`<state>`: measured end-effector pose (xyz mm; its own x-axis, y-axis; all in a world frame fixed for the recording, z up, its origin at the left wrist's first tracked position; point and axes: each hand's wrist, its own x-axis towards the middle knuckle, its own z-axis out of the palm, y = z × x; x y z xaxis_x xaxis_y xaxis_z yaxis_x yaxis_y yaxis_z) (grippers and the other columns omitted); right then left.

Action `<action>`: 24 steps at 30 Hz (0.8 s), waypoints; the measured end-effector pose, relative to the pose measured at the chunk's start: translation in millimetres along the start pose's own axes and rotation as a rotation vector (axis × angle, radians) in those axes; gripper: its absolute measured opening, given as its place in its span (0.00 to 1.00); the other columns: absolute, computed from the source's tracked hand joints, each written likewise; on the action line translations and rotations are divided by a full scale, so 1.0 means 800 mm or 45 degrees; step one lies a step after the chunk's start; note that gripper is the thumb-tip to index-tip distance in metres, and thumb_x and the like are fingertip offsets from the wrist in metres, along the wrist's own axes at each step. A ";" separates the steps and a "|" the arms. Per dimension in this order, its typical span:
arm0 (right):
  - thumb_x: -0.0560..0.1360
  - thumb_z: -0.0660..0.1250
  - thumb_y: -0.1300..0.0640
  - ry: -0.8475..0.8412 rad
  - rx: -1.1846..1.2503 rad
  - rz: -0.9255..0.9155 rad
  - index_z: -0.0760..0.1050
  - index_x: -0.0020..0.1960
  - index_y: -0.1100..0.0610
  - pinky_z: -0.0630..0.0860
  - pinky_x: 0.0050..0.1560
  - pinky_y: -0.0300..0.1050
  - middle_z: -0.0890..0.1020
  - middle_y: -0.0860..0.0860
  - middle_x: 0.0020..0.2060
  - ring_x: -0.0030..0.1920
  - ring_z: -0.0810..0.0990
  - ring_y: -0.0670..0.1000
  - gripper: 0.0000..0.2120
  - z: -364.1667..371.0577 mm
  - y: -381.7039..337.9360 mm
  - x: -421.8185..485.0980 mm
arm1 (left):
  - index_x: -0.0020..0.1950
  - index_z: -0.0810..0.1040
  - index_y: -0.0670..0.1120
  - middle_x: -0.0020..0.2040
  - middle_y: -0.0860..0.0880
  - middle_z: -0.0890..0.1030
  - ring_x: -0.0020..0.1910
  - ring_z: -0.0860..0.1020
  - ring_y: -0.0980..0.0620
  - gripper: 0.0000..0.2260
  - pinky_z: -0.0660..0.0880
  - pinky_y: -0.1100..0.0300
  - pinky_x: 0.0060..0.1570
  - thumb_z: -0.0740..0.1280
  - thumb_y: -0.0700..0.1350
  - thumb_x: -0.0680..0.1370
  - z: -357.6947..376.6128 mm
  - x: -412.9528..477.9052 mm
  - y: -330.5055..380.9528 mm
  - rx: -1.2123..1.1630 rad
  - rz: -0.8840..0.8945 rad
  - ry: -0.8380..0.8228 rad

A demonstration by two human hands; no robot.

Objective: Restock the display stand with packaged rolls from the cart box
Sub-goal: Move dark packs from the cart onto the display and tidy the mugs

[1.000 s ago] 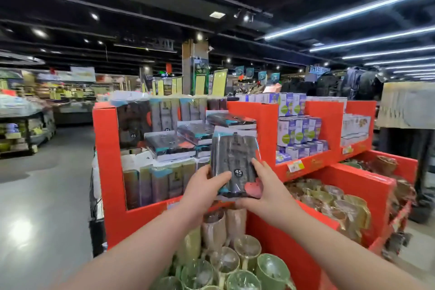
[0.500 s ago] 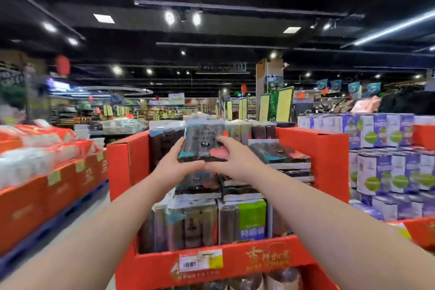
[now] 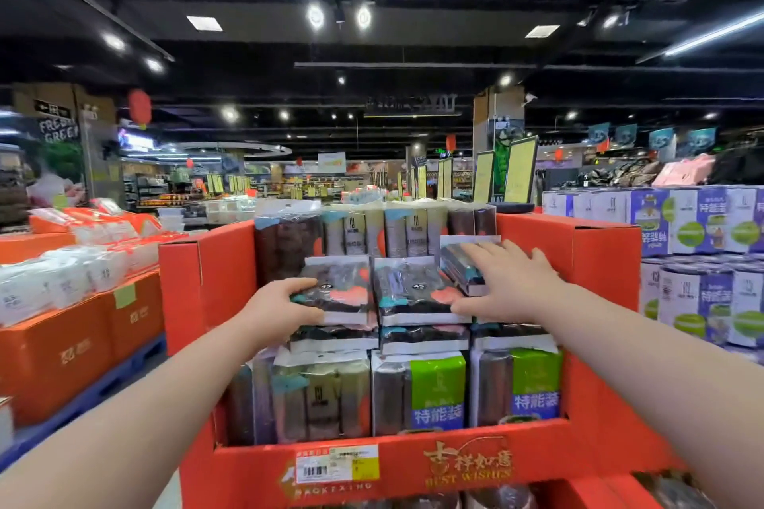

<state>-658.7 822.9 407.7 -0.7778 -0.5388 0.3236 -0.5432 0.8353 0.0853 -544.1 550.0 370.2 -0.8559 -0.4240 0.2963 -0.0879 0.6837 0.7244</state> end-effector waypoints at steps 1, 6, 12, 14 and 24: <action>0.69 0.61 0.29 -0.030 -0.014 0.055 0.49 0.77 0.47 0.55 0.70 0.64 0.58 0.49 0.76 0.75 0.57 0.58 0.44 0.002 0.009 -0.001 | 0.70 0.72 0.50 0.59 0.49 0.75 0.34 0.70 0.58 0.25 0.67 0.69 0.31 0.72 0.43 0.73 -0.003 0.000 -0.001 0.016 0.001 -0.008; 0.73 0.62 0.35 0.001 0.040 -0.017 0.55 0.76 0.50 0.65 0.66 0.56 0.67 0.48 0.72 0.71 0.66 0.54 0.38 0.002 0.006 -0.003 | 0.71 0.70 0.53 0.72 0.51 0.68 0.55 0.71 0.54 0.27 0.71 0.65 0.43 0.73 0.46 0.73 0.003 -0.006 0.005 0.056 0.067 -0.105; 0.79 0.57 0.45 0.111 0.090 -0.273 0.61 0.73 0.48 0.64 0.65 0.53 0.75 0.49 0.67 0.66 0.73 0.54 0.23 -0.002 -0.054 0.005 | 0.70 0.70 0.53 0.70 0.49 0.69 0.30 0.73 0.56 0.25 0.71 0.68 0.28 0.72 0.46 0.74 0.009 -0.007 0.000 0.104 0.070 -0.034; 0.80 0.58 0.46 0.093 0.198 -0.309 0.63 0.72 0.46 0.62 0.68 0.53 0.71 0.46 0.70 0.69 0.70 0.52 0.22 0.004 -0.065 0.015 | 0.70 0.70 0.54 0.70 0.49 0.70 0.24 0.70 0.58 0.25 0.70 0.67 0.26 0.72 0.46 0.74 0.009 -0.006 -0.001 0.073 0.061 -0.033; 0.79 0.62 0.55 -0.120 0.616 -0.527 0.67 0.71 0.47 0.59 0.72 0.42 0.65 0.44 0.73 0.74 0.62 0.47 0.21 0.003 -0.047 0.031 | 0.70 0.70 0.55 0.76 0.49 0.62 0.59 0.76 0.37 0.24 0.77 0.55 0.51 0.71 0.44 0.76 0.007 -0.017 0.009 0.012 -0.037 -0.058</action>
<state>-658.1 777.9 409.7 -0.4854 -0.8318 0.2691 -0.8687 0.4241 -0.2560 -536.1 563.5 367.9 -0.8750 -0.4167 0.2465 -0.1177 0.6770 0.7265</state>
